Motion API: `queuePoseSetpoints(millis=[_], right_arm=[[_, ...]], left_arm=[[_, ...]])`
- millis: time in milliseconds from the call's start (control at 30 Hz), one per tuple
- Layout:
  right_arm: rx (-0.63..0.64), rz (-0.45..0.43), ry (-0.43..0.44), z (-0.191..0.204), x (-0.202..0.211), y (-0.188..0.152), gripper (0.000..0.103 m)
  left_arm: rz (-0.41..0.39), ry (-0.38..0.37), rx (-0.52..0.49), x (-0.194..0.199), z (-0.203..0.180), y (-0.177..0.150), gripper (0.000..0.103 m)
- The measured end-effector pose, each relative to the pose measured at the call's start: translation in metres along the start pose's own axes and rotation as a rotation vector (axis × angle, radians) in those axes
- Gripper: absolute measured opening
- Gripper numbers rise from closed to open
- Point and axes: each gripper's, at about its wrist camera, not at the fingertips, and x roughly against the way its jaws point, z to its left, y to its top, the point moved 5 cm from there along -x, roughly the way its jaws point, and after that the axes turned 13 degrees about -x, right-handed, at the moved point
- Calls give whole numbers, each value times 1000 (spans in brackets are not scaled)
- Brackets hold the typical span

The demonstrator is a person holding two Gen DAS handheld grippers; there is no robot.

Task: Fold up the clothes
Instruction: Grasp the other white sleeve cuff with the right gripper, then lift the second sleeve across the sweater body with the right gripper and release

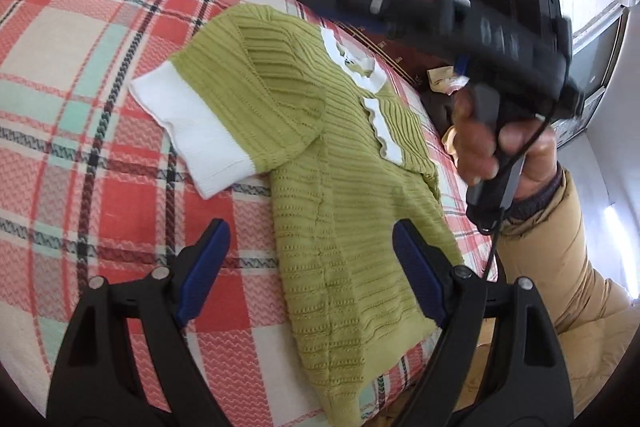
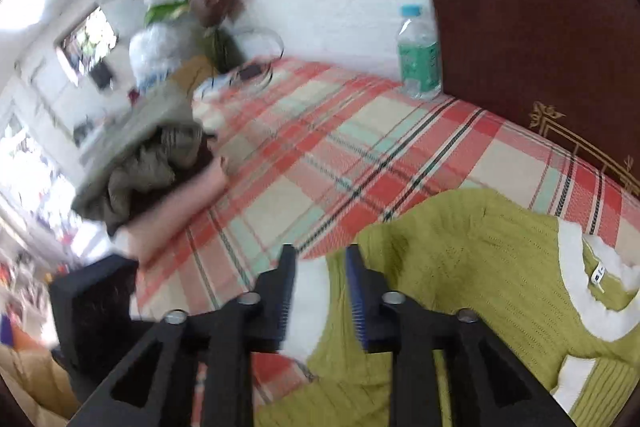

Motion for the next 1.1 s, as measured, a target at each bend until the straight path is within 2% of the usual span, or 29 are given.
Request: queuePoseSetpoints(millis=[33,133,267,400,433,467,500,533,600,667,767,967,1033,1100], right_arm=[[88,55,-51,10,-10,-10,51],[330,188,-100,40,-34,-42,51],[546,261,-215,52,-67,-62,51],[586,289,-221,48,-90,-67,54],[559,289,-208,46,-91,-63,54],[524,289,-194,43,-93,-59,44],[491,275,-186,40,-93,-54,29],[441,249,-193,35,-92,-46,9],[333,195,-196,25,-87,-29,8],[140,135,-62,15,-69,-6,8],[-62,31,106,4,-39,24,8],[-403,-171,362,-26,21,55,8],[-513,-235,444,-37,41,65,8],[-569,-251,480,-52,47,65,8]], left_arm=[[-1,1,10,2,2,-2,84],[8,13,37,9,12,-15,84],[12,26,42,22,18,-35,84],[16,40,35,30,18,-41,84],[17,41,37,30,19,-41,84],[18,41,37,28,19,-39,84],[20,40,36,26,19,-37,84],[22,40,35,23,18,-35,84],[29,33,12,19,12,-31,84],[38,21,-20,14,2,-25,84],[38,-22,-90,6,-19,-9,84],[13,-101,-208,-12,-58,23,84],[12,-142,-199,-20,-58,30,84],[11,-192,-180,-28,-56,36,84]])
